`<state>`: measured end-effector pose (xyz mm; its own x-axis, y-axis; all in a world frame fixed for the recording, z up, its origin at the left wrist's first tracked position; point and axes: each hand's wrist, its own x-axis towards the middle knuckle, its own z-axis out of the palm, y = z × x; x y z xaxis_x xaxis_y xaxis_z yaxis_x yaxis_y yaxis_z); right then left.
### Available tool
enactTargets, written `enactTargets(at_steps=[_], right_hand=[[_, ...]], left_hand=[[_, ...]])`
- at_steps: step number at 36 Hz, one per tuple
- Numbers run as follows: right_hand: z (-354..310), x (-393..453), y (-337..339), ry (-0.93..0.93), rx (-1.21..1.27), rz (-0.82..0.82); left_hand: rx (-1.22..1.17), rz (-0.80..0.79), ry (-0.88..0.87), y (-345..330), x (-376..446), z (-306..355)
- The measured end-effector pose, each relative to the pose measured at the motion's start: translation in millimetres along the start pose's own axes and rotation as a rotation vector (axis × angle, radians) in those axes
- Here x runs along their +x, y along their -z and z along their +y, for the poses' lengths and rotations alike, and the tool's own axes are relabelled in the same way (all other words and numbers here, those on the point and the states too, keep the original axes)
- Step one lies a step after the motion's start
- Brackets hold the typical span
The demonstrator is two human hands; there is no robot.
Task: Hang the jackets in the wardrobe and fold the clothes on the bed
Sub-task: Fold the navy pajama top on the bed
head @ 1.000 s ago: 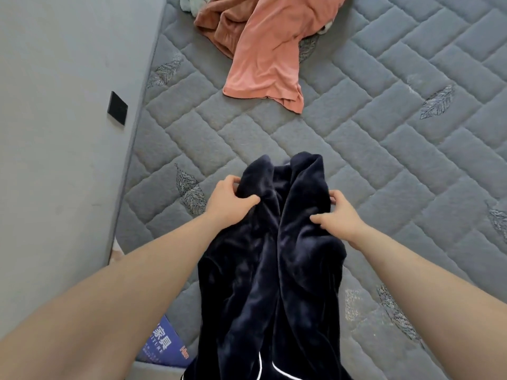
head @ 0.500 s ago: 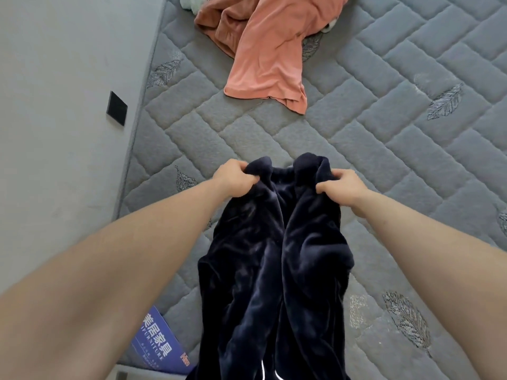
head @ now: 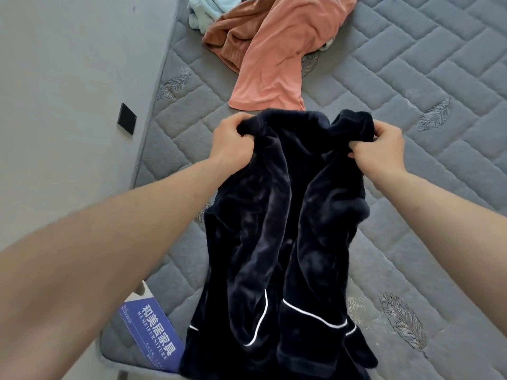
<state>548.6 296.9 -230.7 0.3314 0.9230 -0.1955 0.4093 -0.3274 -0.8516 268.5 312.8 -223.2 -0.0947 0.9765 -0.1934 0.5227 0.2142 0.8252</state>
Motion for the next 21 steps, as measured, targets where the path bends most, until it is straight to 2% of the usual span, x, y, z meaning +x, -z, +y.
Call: enactTargets(at_steps=[4,7,13,16,21], right_hand=[[-0.4,-22.4,9.1,0.077,-0.046,-0.021],[12.2,-56.8,15.8,0.155,-0.116,-0.029],[59.2,-132.5,29.3,0.399,-0.247,-0.2],[84.8,-170.9,33.8,0.345,-0.347,-0.276],[116.7,-217.4,26.9,0.176,-0.459,-0.391]], left_hand=[[0.053,-0.009,-0.088,-0.1,-26.1,-1.1],[0.067,-0.027,-0.247,3.2,-62.4,-8.7],[0.203,-0.238,-0.416,18.9,-138.8,-49.8],[0.363,-0.357,-0.43,24.0,-172.0,-76.5],[0.588,-0.511,-0.333,19.2,-212.8,-116.6]])
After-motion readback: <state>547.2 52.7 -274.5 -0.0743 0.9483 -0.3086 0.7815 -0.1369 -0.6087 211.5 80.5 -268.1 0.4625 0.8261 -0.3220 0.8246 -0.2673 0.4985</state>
